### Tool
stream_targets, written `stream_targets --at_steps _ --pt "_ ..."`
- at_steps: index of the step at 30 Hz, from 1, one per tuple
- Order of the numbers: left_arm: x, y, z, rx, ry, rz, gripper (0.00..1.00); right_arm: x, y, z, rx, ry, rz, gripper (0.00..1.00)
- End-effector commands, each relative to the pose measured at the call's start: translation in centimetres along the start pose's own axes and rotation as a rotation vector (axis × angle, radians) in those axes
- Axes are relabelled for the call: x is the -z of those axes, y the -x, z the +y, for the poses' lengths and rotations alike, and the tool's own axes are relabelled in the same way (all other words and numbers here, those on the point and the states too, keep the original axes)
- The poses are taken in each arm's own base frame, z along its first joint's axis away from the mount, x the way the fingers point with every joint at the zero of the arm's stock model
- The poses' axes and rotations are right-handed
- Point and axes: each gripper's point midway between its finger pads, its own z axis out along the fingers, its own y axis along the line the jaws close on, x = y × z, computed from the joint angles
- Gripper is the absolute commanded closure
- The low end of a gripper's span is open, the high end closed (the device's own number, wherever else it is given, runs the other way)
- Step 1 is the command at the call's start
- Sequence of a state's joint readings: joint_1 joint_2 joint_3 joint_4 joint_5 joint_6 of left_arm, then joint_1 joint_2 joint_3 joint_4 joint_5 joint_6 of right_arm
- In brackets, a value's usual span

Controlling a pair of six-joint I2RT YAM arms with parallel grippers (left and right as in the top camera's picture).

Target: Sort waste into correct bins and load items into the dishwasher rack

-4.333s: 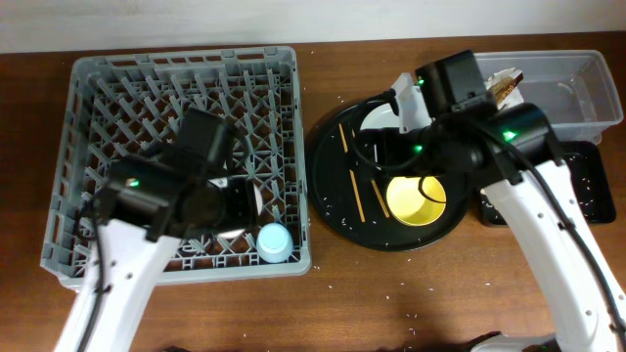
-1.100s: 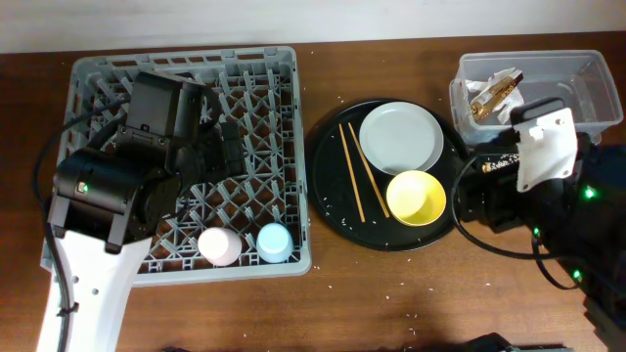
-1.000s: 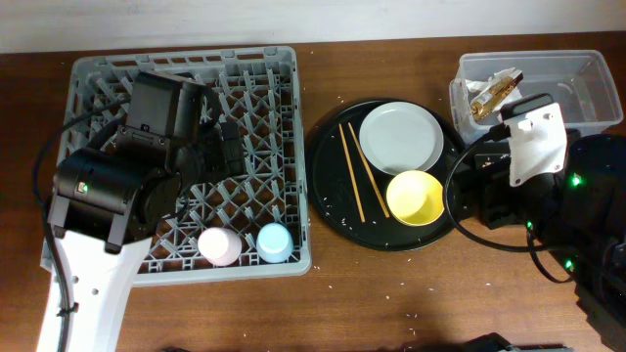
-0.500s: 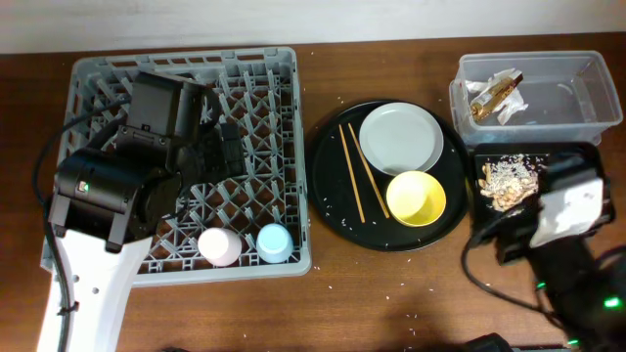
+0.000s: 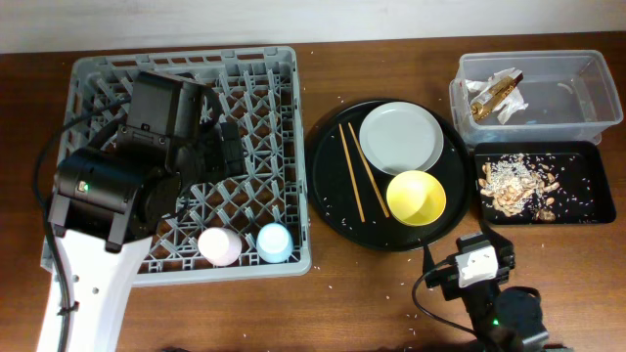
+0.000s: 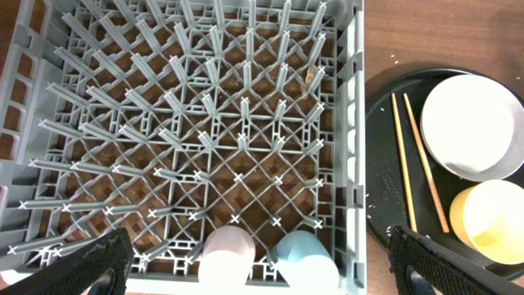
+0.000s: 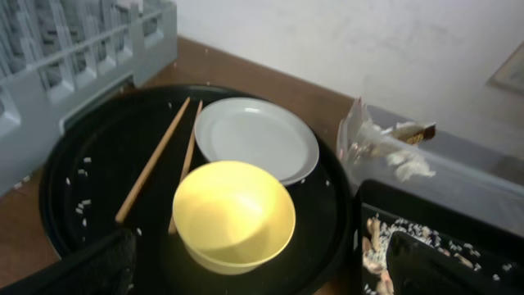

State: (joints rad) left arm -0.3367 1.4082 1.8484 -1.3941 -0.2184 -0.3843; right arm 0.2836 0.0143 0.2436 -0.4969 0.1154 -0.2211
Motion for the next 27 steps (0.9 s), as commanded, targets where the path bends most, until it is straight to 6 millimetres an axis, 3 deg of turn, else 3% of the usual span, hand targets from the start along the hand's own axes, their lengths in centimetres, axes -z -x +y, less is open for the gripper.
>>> stream_targets --at_steps 1,8,19,22,24,25,27 --pt "0.1 0.2 0.4 -0.010 0.015 -0.010 0.01 -1.3 -1.1 0.3 0.000 -0.011 -0.021 0.02" --pt "0.1 0.2 0.4 -0.010 0.015 -0.010 0.01 -2.9 0.0 0.2 -0.021 -0.050 -0.195 0.02" --pt "0.1 0.1 0.1 -0.009 -0.004 -0.003 0.01 -2.9 0.0 0.2 -0.020 -0.048 -0.193 0.02" --pt "0.5 -1.3 -3.5 -0.009 -0.214 0.079 0.01 -2.9 0.0 0.2 -0.020 -0.049 -0.192 0.02" --pt "0.7 0.6 -6.9 0.028 -0.377 0.034 0.01 -2.9 0.0 0.2 -0.020 -0.049 -0.192 0.02" --pt "0.2 0.9 -9.1 0.013 -0.443 0.047 0.01 -2.9 0.0 0.2 -0.020 -0.049 -0.192 0.02" --pt "-4.4 -2.1 -15.0 -0.146 -0.442 0.163 0.04 -2.9 0.0 0.2 -0.020 -0.049 -0.192 0.01"
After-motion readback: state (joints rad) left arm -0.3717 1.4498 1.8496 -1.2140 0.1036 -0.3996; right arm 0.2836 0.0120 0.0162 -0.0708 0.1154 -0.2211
